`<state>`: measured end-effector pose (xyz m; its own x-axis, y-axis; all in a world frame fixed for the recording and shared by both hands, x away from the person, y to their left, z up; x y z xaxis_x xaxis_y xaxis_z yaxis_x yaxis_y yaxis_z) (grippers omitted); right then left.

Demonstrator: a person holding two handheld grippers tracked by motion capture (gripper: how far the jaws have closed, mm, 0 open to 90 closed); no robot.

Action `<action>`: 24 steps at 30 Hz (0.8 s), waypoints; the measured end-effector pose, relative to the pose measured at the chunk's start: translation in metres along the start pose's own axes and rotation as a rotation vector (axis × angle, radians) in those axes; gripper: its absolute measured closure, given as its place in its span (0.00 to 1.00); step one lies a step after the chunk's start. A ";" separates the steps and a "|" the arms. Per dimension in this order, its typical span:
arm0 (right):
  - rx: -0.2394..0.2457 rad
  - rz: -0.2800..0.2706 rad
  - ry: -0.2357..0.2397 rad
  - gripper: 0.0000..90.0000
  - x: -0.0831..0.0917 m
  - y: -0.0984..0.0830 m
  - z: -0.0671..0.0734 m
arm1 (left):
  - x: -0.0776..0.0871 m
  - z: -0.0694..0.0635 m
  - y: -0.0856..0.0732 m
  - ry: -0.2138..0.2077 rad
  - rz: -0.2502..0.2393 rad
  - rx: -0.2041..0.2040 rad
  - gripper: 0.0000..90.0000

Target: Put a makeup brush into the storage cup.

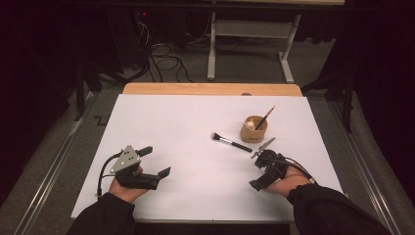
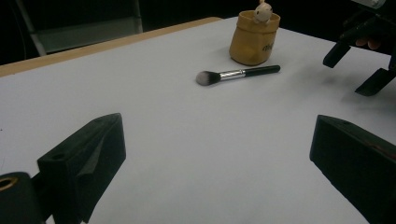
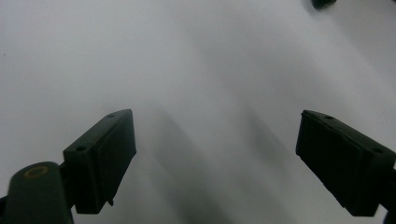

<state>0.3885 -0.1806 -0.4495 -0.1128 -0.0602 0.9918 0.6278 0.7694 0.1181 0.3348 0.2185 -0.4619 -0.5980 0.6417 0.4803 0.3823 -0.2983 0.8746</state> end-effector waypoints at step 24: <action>0.082 -0.075 -0.011 0.36 0.004 0.073 -0.015 | 0.001 0.002 0.000 -0.008 -0.006 0.009 0.05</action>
<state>0.4461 -0.1341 -0.4366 -0.1658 -0.1125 0.9797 0.5520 0.8127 0.1867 0.3356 0.2202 -0.4613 -0.5946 0.6491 0.4745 0.3851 -0.2881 0.8767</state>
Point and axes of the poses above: each handheld gripper's, and its own axes: x roughly backward along the jaws, y roughly out of its top, z roughly to its left, the point moved 1 cm from there along -x, roughly forward along the jaws, and after that the axes turned 9 degrees about z, right-handed, at the moved point
